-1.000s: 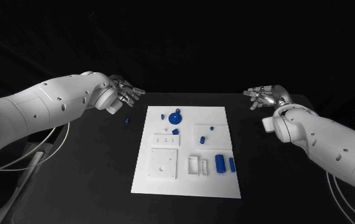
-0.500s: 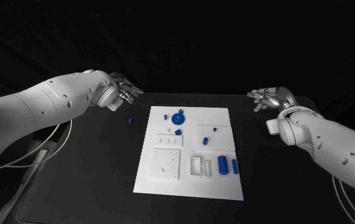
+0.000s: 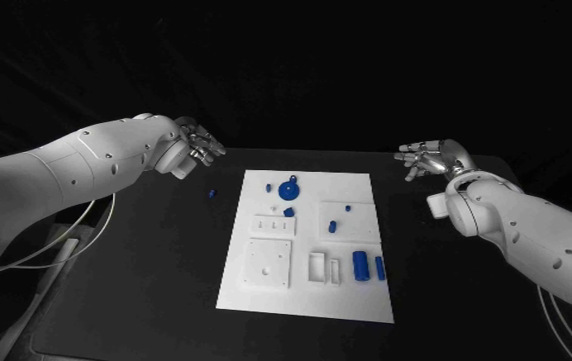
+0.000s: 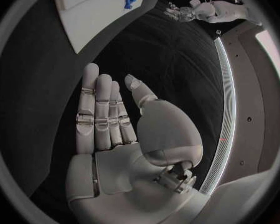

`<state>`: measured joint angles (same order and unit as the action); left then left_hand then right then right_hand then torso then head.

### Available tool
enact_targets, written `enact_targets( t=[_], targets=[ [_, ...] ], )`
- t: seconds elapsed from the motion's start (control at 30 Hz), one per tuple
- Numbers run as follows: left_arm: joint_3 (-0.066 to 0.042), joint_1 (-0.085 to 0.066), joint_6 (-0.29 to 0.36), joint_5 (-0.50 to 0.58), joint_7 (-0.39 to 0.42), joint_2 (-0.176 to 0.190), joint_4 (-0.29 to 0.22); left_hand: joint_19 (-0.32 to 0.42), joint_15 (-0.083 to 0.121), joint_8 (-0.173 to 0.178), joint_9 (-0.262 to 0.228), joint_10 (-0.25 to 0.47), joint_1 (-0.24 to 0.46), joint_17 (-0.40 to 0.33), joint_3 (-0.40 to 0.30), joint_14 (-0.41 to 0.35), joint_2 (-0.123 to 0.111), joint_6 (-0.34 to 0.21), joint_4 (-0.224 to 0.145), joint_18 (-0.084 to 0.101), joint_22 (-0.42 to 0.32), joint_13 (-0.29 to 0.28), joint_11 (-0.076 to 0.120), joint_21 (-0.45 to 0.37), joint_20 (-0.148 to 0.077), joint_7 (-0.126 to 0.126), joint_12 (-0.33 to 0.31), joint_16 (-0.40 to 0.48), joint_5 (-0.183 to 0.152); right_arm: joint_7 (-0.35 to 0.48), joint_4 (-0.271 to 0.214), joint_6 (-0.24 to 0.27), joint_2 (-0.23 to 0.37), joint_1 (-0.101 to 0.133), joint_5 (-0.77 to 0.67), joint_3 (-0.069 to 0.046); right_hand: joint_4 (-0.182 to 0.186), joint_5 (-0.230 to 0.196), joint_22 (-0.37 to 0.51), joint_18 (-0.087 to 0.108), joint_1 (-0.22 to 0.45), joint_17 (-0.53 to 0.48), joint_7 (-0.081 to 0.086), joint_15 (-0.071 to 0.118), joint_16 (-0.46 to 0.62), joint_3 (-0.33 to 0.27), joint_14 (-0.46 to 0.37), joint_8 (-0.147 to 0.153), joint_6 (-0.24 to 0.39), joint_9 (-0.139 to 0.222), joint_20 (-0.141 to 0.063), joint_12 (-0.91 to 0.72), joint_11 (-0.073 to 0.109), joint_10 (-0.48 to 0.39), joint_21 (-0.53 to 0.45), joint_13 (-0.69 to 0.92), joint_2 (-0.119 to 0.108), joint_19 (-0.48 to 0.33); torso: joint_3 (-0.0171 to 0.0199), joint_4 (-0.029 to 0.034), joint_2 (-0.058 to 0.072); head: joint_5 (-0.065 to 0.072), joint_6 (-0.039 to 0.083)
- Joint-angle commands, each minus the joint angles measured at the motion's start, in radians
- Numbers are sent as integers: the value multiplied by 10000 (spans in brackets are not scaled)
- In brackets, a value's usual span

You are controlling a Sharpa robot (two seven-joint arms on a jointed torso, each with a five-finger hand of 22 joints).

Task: Assemble the parts on the task board

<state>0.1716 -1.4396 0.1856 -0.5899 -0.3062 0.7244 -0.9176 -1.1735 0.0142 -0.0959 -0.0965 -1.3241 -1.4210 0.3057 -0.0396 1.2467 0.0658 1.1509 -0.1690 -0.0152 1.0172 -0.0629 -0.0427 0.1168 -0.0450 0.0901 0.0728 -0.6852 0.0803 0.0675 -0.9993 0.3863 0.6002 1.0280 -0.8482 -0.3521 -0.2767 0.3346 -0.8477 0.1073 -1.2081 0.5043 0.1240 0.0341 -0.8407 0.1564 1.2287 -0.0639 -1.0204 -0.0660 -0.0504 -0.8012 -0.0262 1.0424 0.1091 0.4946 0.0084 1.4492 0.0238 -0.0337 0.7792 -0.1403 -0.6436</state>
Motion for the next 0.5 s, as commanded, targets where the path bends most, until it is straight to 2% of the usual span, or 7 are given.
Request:
enact_targets(
  t=[0.03,0.27,0.4,0.43,0.5],
  targets=[
    [1,8,-61,-63,639,21,-214,66,72,43,16,-21,85,15,-29,36,23,88,-89,-187,226,16,66,18,4,19,-52,-52,33,368,-145,-895,-96,-16,-1334,0,-64,-51,-196,-40,-115,116,-29,87,-200,207,150,18,-114,13,-118,-9,87,151,183,3,-42,132,-3,12,-3,-28,-2],
    [17,17,219,103,991,102,-813,48,69,54,23,-32,176,16,-40,42,3,79,-89,-189,362,14,66,-81,16,9,-50,-36,2,324,-418,-1576,-428,-24,-3278,10,-32,-107,-1424,-33,-108,948,-143,254,-1063,552,462,25,-460,15,-290,-746,215,380,1096,746,-184,233,-26,32,0,-72,6],
    [21,18,449,269,1148,124,-1203,-18,68,53,23,-32,221,12,-61,54,-23,77,-88,-185,423,14,62,-250,20,8,-51,-9,13,-140,-658,-1942,-726,-25,-4822,27,55,-121,-2465,49,46,1784,-196,291,-1671,239,694,16,-577,8,-333,-1562,276,467,1884,1780,-199,275,-38,34,2,-129,15],
    [22,18,479,289,1163,125,-1248,-68,67,54,24,-35,241,15,-70,63,-35,70,-82,-183,456,14,64,-348,20,6,-51,-2,5,-251,-699,-1977,-767,-25,-5038,30,91,-115,-2755,49,60,1949,-211,305,-1779,120,769,37,-641,15,-343,-1739,300,480,2309,2024,-164,338,-53,44,5,-125,21],
    [23,18,573,360,1208,130,-1389,-68,67,54,24,-35,241,15,-70,63,-35,70,-82,-183,456,14,64,-348,20,6,-51,-2,5,-680,-831,-2153,-903,-23,-5673,40,174,-207,-3463,37,131,2379,-289,310,-1910,-218,831,13,-811,2,-345,-1914,312,519,3267,2535,-125,314,-40,31,2,-157,11]
  ],
)
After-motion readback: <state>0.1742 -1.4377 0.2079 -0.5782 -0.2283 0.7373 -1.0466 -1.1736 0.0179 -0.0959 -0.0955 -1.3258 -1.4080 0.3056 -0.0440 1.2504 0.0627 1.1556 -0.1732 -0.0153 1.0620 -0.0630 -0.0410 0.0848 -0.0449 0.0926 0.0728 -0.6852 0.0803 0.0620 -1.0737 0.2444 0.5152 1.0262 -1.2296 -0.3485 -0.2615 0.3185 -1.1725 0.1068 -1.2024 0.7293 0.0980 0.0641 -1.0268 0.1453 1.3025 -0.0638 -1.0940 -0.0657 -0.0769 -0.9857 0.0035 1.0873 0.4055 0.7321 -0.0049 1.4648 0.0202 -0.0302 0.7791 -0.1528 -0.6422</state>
